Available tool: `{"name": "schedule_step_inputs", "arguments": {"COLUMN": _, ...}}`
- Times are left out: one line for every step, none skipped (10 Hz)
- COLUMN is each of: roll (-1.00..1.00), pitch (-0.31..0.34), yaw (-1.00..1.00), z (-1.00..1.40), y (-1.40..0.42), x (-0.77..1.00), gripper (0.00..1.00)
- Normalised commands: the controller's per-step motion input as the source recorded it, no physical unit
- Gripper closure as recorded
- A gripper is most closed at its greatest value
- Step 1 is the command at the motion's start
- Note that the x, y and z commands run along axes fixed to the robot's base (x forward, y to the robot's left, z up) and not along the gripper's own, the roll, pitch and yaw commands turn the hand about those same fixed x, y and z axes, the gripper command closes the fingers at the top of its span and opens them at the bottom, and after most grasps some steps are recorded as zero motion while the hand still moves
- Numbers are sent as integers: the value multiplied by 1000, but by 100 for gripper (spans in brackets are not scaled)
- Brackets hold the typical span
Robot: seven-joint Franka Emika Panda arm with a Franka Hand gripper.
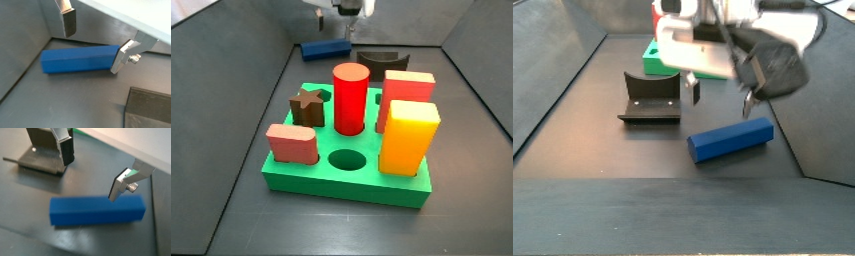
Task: Pick up the hexagon object. Move up. Place the hexagon object on the fixture. Regrasp the hexagon object. Move to above the board. Insert the hexagon object.
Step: Pick up the hexagon object.
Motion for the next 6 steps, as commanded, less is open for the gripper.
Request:
{"name": "schedule_step_inputs", "arguments": {"roll": 0, "pitch": 279, "yaw": -606, "z": -514, "y": 391, "x": 231, "gripper": 0}}
{"name": "schedule_step_inputs", "arguments": {"roll": 0, "pitch": 91, "yaw": -806, "z": -654, "y": 211, "x": 186, "gripper": 0}}
{"name": "schedule_step_inputs", "arguments": {"roll": -3, "pitch": 13, "yaw": -826, "z": -791, "y": 191, "x": 174, "gripper": 0}}
{"name": "schedule_step_inputs", "arguments": {"roll": -16, "pitch": 0, "yaw": -840, "z": -911, "y": 131, "x": 254, "gripper": 0}}
{"name": "schedule_step_inputs", "arguments": {"roll": 0, "pitch": -19, "yaw": -811, "z": -866, "y": 86, "x": 260, "gripper": 0}}
{"name": "schedule_step_inputs", "arguments": {"roll": 0, "pitch": -34, "yaw": -769, "z": -826, "y": 109, "x": 263, "gripper": 0}}
